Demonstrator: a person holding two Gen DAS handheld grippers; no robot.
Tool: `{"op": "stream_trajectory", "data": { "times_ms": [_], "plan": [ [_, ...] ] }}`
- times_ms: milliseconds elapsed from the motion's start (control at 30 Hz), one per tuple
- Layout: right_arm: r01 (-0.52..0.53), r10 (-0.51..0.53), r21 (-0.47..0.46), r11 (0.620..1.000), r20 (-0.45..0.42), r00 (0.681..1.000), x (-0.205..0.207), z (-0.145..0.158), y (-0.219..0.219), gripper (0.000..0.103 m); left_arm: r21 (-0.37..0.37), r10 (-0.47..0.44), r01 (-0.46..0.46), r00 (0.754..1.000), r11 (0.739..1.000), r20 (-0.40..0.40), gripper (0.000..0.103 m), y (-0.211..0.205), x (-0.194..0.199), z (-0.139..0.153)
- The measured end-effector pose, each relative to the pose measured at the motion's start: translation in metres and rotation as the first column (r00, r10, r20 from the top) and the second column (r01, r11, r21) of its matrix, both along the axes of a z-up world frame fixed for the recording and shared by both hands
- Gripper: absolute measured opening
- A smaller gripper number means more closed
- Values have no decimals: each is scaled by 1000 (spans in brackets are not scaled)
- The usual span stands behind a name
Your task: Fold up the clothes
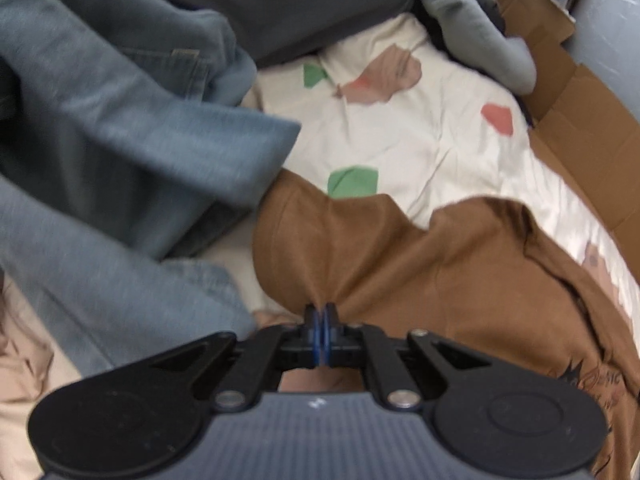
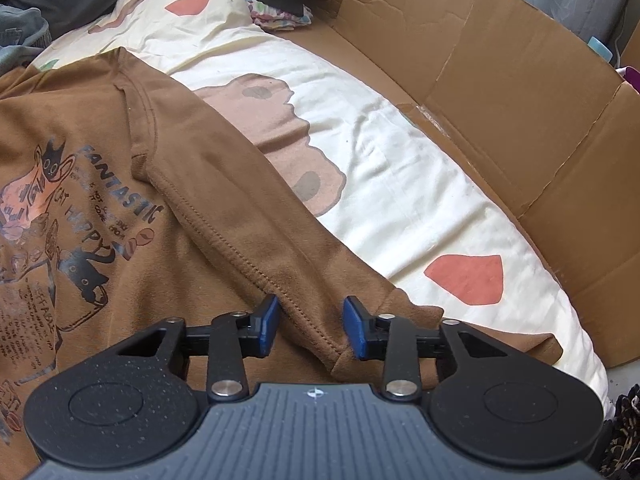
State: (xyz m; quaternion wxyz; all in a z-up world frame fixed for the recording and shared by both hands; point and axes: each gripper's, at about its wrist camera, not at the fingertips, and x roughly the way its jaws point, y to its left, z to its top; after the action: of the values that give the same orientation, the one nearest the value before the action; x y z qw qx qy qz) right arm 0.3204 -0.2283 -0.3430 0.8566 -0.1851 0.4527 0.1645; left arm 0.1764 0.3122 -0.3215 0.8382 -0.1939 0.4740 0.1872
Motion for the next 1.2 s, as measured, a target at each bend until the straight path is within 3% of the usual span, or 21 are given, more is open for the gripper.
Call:
{"op": "stream_trajectory", "data": {
  "times_ms": [133,367,567,633,900,1000,1067,1200],
  "plan": [
    [-24,24,-16,1000,9,1000,-1,0,1,41,-15,-22,22,999,1000,-31,3,-3,-7,-2],
    [-118,122,-103,988,29,992,-11,3,9,41,19,-64,64,998,998,6,8,-10,-10,21],
    [-264,270,-222,939,0,963,-22,2,20,40,51,-101,100,994,994,28,9,-14,2,35],
    [-306,312,-261,915,-21,950,-25,0,23,31,61,-126,124,992,990,29,9,-15,10,36],
    [-391,399,-384,836,-63,915,-30,-12,27,29,77,-213,211,977,974,25,13,-18,45,30],
    [-417,425,-413,809,-76,902,-30,-17,29,17,91,-255,252,967,964,25,15,-22,61,27],
    [-427,435,-419,802,-82,897,-30,-15,29,7,100,-282,279,959,955,25,20,-24,73,25],
    [-420,431,-425,802,-77,899,-27,-11,26,6,125,-362,358,932,925,14,27,-30,98,17]
  ]
}}
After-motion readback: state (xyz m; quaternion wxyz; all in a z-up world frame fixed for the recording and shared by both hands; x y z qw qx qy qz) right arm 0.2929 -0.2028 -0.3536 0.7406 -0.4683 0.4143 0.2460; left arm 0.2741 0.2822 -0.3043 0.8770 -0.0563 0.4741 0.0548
